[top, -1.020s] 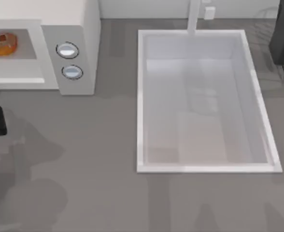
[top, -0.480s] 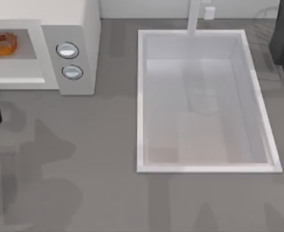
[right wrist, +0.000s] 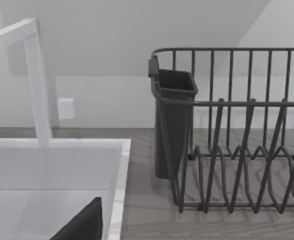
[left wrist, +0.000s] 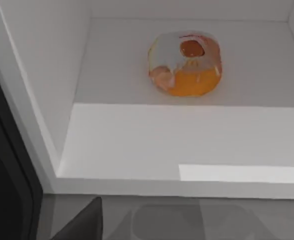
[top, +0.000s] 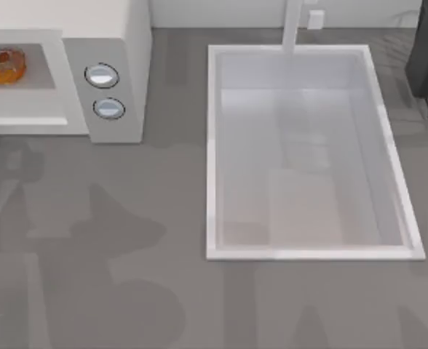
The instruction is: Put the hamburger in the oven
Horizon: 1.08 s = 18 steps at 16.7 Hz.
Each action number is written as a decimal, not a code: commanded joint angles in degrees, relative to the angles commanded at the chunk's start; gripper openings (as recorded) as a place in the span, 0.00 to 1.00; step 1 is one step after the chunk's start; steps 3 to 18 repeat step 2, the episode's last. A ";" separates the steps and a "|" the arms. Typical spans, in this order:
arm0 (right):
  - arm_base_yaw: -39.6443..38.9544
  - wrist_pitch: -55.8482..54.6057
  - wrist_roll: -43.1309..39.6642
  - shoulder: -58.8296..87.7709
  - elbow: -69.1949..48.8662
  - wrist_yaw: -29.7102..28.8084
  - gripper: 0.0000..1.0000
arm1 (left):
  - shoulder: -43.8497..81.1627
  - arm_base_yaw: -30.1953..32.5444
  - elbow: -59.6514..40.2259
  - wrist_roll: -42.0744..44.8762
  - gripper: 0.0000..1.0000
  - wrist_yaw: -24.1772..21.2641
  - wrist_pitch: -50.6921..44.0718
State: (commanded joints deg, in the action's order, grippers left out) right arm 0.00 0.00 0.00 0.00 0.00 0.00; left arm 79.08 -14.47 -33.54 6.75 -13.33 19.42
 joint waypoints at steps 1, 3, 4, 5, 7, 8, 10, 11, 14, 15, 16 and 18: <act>0.00 0.00 0.00 0.00 0.00 0.00 1.00 | -0.71 0.00 -0.32 -0.01 1.00 0.00 -0.79; 0.00 0.00 0.00 0.00 0.00 0.00 1.00 | -0.86 0.00 -0.39 -0.01 1.00 0.00 -0.95; 0.00 0.00 0.00 0.00 0.00 0.00 1.00 | -0.86 0.00 -0.39 -0.01 1.00 0.00 -0.95; 0.00 0.00 0.00 0.00 0.00 0.00 1.00 | -0.86 0.00 -0.39 -0.01 1.00 0.00 -0.95; 0.00 0.00 0.00 0.00 0.00 0.00 1.00 | -0.86 0.00 -0.39 -0.01 1.00 0.00 -0.95; 0.00 0.00 0.00 0.00 0.00 0.00 1.00 | -0.86 0.00 -0.39 -0.01 1.00 0.00 -0.95; 0.00 0.00 0.00 0.00 0.00 0.00 1.00 | -0.86 0.00 -0.39 -0.01 1.00 0.00 -0.95; 0.00 0.00 0.00 0.00 0.00 0.00 1.00 | -0.86 0.00 -0.39 -0.01 1.00 0.00 -0.95; 0.00 0.00 0.00 0.00 0.00 0.00 1.00 | -0.86 0.00 -0.39 -0.01 1.00 0.00 -0.95; 0.00 0.00 0.00 0.00 0.00 0.00 1.00 | -0.86 0.00 -0.39 -0.01 1.00 0.00 -0.95; 0.00 0.00 0.00 0.00 0.00 0.00 1.00 | -0.86 0.00 -0.39 -0.01 1.00 0.00 -0.95; 0.00 0.00 0.00 0.00 0.00 0.00 1.00 | -0.86 0.00 -0.39 -0.01 1.00 0.00 -0.95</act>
